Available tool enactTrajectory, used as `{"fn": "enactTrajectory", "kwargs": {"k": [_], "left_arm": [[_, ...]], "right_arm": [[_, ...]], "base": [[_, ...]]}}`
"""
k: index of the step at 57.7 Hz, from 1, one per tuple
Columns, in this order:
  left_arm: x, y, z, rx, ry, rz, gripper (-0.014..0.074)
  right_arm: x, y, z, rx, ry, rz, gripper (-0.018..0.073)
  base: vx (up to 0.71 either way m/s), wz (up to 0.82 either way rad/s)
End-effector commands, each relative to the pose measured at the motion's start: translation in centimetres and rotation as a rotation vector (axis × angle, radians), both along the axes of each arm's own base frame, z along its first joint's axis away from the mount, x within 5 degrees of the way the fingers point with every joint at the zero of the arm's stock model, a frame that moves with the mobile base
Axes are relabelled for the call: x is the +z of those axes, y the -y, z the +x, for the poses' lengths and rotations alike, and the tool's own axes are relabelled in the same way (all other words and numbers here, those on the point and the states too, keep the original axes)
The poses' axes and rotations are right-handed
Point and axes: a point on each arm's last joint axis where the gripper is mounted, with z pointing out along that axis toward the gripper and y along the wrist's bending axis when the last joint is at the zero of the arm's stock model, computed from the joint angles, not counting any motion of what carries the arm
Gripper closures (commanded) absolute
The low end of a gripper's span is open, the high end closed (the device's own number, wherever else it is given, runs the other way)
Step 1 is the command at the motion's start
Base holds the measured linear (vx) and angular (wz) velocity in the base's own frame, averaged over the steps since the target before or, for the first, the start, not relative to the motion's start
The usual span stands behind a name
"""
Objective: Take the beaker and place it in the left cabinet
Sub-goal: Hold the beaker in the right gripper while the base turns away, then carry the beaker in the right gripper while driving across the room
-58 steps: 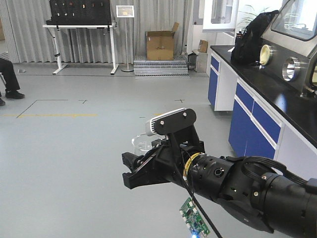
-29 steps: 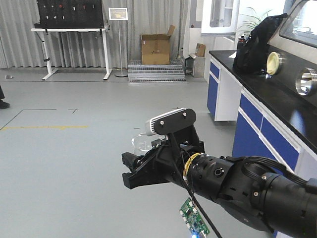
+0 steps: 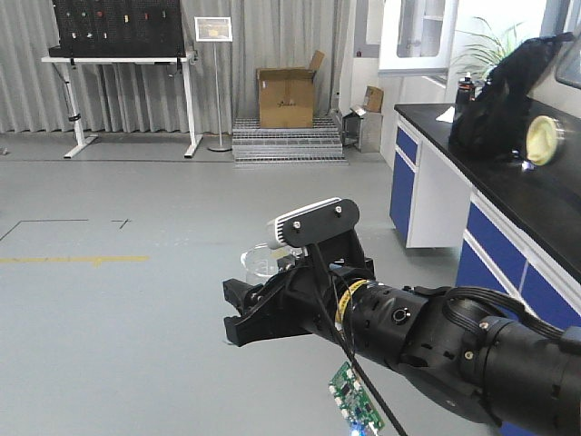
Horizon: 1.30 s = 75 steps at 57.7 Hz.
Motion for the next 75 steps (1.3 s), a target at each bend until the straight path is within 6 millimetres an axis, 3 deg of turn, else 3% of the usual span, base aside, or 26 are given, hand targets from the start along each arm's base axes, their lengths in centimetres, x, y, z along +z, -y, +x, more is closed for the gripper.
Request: {"fn": "enactTrajectory", "kwargs": {"k": [1, 75], "left_arm": [[0.25, 0.01, -0.15, -0.004, 0.076, -0.015, 0.0595], [0.25, 0.01, -0.15, -0.004, 0.076, -0.015, 0.0595]], "right_arm": [[3.66, 0.12, -0.71, 0.036, 0.114, 0.095, 0.0519], [3.64, 0.13, -0.70, 0.035, 0.113, 0.093, 0.0519]], "base": [[0.64, 0.01], [0.73, 0.03]]}}
